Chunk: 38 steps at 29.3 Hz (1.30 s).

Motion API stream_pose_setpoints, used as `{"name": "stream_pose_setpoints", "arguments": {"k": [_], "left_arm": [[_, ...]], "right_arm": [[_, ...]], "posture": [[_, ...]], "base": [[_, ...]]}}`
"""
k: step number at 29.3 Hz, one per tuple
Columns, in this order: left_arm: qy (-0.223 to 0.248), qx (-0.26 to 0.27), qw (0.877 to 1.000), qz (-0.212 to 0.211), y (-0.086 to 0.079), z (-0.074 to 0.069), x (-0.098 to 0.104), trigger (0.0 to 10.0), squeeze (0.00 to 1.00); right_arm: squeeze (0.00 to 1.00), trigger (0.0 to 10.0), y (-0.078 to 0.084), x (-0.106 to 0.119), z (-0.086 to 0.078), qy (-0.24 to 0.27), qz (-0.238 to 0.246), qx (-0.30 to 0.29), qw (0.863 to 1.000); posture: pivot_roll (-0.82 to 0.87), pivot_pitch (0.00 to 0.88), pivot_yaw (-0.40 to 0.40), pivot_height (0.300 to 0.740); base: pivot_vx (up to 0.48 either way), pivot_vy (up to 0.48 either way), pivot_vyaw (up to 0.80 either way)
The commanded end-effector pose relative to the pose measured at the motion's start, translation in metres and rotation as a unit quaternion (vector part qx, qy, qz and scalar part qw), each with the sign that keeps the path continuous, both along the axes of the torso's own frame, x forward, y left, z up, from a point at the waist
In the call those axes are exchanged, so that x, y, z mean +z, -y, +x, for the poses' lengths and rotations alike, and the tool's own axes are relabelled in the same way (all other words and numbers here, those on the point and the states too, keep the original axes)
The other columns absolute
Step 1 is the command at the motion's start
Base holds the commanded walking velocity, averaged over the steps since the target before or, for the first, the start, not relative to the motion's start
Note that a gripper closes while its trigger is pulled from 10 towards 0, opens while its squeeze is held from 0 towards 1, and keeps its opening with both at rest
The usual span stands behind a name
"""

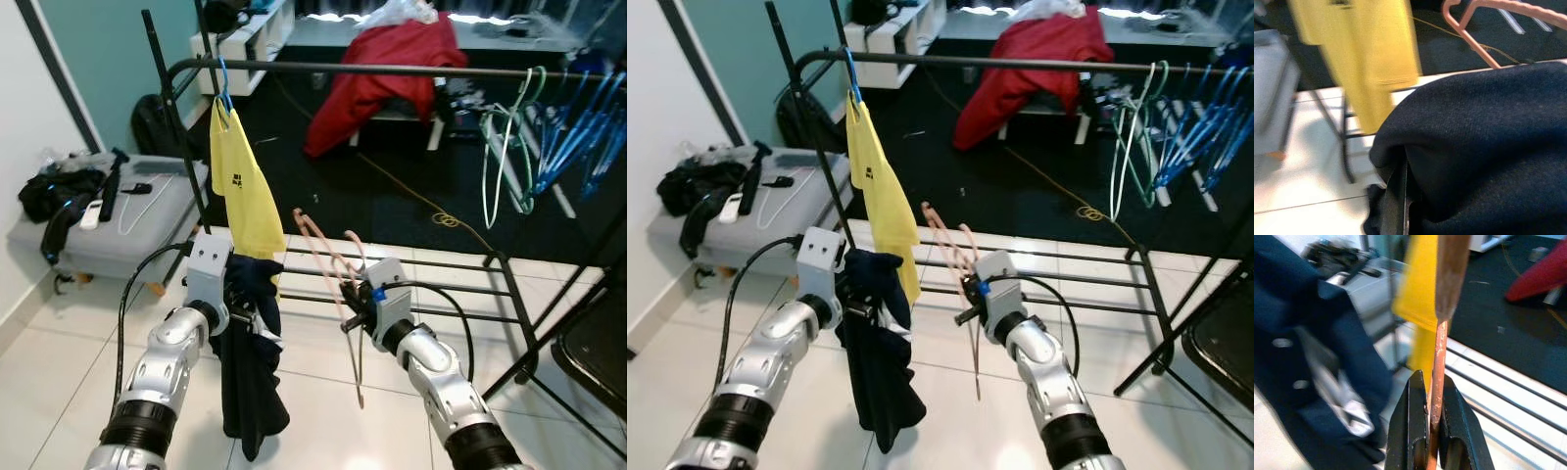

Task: Hang hanger

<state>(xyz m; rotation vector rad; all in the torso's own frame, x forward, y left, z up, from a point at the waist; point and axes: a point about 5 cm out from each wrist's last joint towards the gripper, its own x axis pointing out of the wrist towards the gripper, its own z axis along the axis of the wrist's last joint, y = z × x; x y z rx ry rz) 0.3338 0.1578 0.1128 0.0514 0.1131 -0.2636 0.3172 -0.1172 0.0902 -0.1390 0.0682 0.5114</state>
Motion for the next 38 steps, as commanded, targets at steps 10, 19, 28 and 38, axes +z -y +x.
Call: {"name": "stream_pose_setpoints", "arguments": {"k": [10,19,28,38], "left_arm": [[0.007,-0.012,1.000,0.025,-0.001,0.002,0.007,10.0,0.00],[0.016,-0.025,0.999,0.040,0.002,0.000,0.008,10.0,0.00],[0.020,-0.030,0.998,0.052,0.002,0.001,0.011,10.0,0.00],[0.025,-0.018,0.985,0.170,-0.023,0.012,0.017,10.0,0.00]], "right_arm": [[0.00,10.0,-0.007,0.002,0.002,0.002,0.016,0.001,1.000],[0.00,10.0,-0.012,-0.001,0.000,-0.001,0.026,-0.004,1.000],[0.00,10.0,-0.004,0.002,-0.001,0.004,0.035,-0.020,0.999],[0.00,10.0,0.010,0.019,-0.010,0.033,0.023,0.072,0.997]], "posture": [[-0.05,0.066,0.039,0.740],[-0.04,0.074,0.047,0.740],[-0.05,0.086,0.056,0.740],[-0.05,0.093,0.058,0.740]], "base": [[0.000,0.229,0.00],[0.000,-0.480,0.00],[0.000,-0.053,0.00],[0.000,0.000,0.00]]}}
